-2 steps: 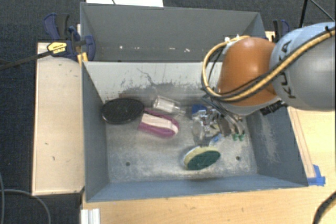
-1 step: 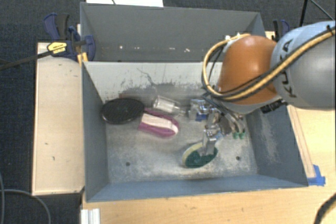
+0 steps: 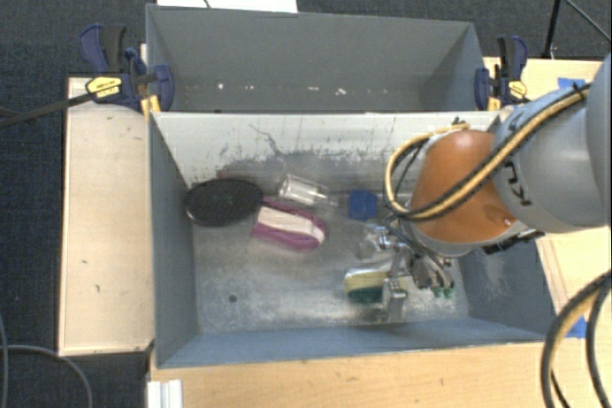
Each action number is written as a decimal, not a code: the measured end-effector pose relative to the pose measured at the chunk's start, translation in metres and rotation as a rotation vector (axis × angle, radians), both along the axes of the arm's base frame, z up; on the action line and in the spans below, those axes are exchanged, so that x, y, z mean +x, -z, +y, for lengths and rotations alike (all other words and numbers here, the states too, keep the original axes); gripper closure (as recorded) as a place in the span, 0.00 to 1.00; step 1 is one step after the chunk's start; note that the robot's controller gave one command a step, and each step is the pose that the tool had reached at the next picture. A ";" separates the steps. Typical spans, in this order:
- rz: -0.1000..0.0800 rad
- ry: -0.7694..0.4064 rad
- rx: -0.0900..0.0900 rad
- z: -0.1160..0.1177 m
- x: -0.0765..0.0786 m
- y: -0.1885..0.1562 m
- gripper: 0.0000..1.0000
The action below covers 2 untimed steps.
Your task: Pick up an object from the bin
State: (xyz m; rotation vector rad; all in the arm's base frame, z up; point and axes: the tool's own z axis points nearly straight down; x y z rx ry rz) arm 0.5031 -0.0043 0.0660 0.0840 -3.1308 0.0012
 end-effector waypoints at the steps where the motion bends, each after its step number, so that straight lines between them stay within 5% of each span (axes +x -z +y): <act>1: -0.010 -0.004 0.001 0.002 0.003 -0.004 1.00; 2: -0.019 0.033 0.001 -0.012 0.001 -0.112 1.00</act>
Offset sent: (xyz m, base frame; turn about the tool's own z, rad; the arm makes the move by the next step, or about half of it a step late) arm 0.0000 0.0000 0.0000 0.0000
